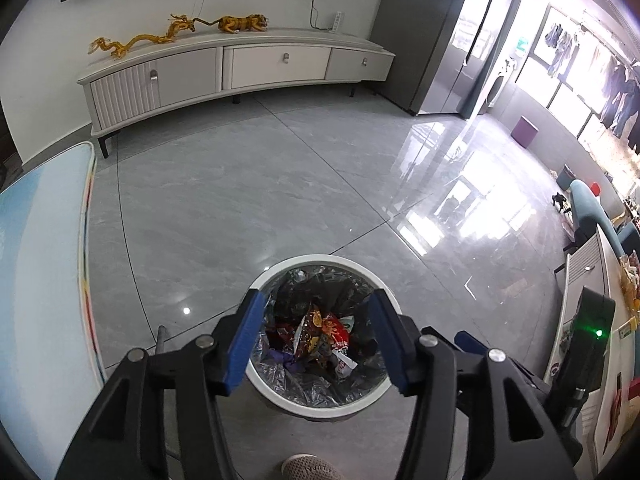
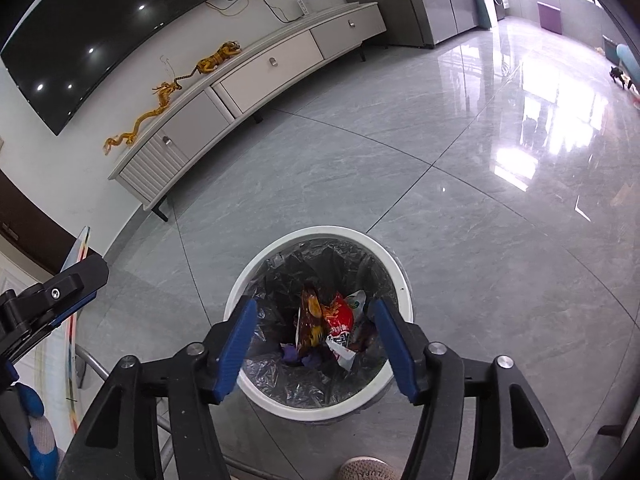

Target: Collect trash

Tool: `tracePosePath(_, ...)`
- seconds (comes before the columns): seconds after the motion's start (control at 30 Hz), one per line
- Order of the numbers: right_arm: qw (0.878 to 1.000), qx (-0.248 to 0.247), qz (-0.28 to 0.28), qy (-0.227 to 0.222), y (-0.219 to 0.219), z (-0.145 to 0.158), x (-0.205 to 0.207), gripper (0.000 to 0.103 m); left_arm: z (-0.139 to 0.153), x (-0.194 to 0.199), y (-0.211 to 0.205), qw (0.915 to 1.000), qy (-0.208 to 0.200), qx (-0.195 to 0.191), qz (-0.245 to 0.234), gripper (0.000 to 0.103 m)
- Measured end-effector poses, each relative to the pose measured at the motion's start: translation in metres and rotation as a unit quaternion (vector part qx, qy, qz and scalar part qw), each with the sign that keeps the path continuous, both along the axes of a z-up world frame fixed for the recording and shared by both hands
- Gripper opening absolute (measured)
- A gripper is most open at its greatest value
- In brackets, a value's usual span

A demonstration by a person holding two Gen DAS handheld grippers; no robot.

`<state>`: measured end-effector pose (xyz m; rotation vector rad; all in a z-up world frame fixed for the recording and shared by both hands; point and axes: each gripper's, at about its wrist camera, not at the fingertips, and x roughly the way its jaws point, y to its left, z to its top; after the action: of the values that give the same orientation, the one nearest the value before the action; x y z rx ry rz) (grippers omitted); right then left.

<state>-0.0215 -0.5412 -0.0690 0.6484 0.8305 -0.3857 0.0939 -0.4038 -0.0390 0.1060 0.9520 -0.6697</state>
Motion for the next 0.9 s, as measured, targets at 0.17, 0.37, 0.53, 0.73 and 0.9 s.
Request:
tracePosePath(0.17,0.999,-0.034,0.023,-0.007,0.028,0.023,0.004,0.071,0.02,-0.013,0.034,0.999,-0.038,-0.002,0.025,0.06)
tracePosePath(0.37,0.992,-0.099,0.078,-0.023,0.092,0.057,0.017,0.081,0.047,-0.025,0.107,0.9911,-0.092,-0.001,0.096,0.072)
tracePosePath(0.53,0.978,-0.164,0.125,-0.041,0.151,0.083,0.025,0.09,0.062,-0.035,0.17,0.9786,-0.134,0.02,0.154,0.073)
tracePosePath(0.73,0.958,-0.224,0.16,-0.075,0.208,0.109,0.025,0.095,0.078,-0.054,0.25,0.9523,-0.189,0.041,0.236,0.073)
tracePosePath(0.9,0.947,-0.252,0.171,-0.1,0.24,0.124,0.02,0.099,0.088,-0.067,0.303,0.9282,-0.218,0.054,0.297,0.073)
